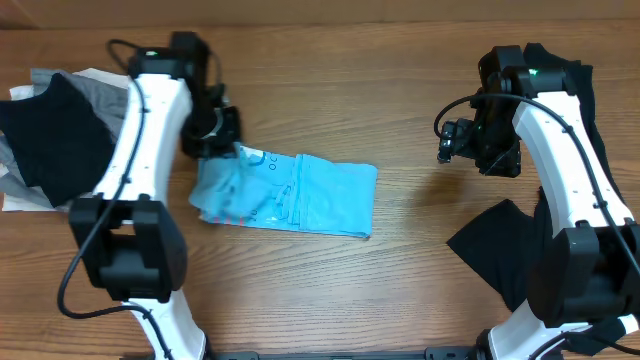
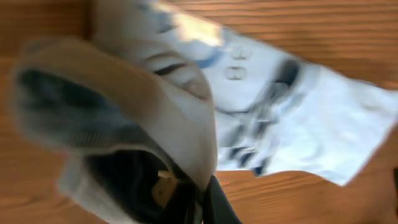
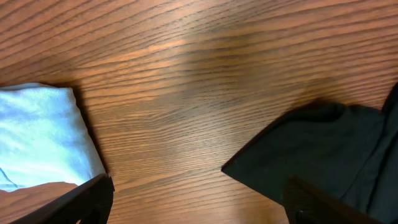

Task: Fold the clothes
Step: 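Fold the strip's left end rightward over the stack with the left gripper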

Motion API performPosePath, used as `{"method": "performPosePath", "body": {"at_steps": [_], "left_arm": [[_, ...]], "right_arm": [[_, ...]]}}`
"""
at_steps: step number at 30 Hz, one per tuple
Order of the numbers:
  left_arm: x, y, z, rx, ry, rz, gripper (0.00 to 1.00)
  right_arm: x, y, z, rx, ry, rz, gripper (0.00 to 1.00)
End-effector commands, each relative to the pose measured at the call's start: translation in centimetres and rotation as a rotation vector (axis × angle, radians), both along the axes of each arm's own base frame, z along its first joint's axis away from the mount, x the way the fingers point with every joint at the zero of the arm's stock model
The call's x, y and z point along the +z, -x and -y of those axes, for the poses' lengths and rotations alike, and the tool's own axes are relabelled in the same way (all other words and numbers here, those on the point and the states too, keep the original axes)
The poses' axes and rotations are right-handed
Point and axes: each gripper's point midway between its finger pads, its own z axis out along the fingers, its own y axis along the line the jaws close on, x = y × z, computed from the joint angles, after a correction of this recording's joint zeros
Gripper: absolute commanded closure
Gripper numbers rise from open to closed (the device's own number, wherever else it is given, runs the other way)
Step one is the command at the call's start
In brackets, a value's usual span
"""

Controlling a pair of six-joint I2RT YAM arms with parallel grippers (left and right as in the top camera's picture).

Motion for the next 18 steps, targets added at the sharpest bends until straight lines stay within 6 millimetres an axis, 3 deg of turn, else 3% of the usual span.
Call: {"method": "performPosePath", "body": {"at_steps": [1,7,18], "left_arm": [[1.1,-0.2,5.3,-0.041,0.100,0.028,0.96],[2.3,0.0,11.9,-0.113,0.268,0.064,0.96],[2.4,2.1,16.3,-0.212,0.274,0.056,0.96]], "right_arm": [[0.3,-0.2,0.2,0.002,0.008,0.016,0.10],[0.3,-0.2,0.2,0.006,0.008,0.014,0.10],[0.3,-0.1,0.2,0.005,0.005,0.013,0.10]]}}
